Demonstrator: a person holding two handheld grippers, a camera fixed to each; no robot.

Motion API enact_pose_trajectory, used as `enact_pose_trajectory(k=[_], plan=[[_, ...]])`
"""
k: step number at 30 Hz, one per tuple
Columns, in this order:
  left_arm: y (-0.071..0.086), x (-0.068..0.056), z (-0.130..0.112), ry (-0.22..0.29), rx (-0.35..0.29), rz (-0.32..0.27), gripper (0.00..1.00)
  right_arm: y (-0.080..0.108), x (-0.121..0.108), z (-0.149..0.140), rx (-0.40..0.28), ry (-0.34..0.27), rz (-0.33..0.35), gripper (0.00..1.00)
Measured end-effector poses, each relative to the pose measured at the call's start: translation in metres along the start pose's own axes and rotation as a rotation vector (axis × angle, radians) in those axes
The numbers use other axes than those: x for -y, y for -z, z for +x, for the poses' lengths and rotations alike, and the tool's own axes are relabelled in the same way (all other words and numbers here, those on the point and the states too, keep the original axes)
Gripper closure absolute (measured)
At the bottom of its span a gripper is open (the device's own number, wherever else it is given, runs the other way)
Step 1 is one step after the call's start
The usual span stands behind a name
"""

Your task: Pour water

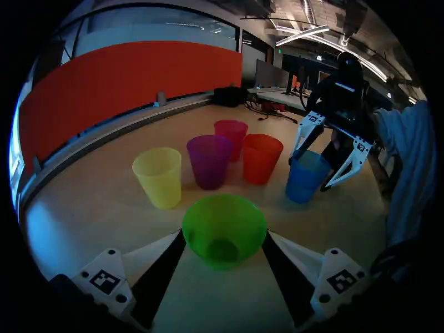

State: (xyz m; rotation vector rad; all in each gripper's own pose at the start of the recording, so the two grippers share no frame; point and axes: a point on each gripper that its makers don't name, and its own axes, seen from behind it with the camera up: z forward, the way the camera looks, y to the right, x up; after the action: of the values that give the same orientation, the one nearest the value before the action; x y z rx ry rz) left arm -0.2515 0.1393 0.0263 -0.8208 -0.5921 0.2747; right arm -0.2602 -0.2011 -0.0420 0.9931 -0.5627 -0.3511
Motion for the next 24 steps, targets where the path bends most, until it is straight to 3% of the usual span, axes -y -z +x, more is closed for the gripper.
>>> enact_pose_trajectory(k=[9,11,24], plan=[[-0.0004,0.0014,0.0027,0.015,-0.006,-0.004,0.06,-0.0002,-0.0005,0.0020,-0.002,0.002,0.000,0.00],[-0.0008,0.0017,0.0028,0.009,-0.004,0.000,0.13,-0.0003,0.0000,0.0025,-0.004,0.002,0.000,0.00],[0.0004,-0.0005,0.0049,-0.003,0.004,0.001,0.13,-0.0070,0.0016,0.0046,-0.020,-0.001,-0.006,0.00]])
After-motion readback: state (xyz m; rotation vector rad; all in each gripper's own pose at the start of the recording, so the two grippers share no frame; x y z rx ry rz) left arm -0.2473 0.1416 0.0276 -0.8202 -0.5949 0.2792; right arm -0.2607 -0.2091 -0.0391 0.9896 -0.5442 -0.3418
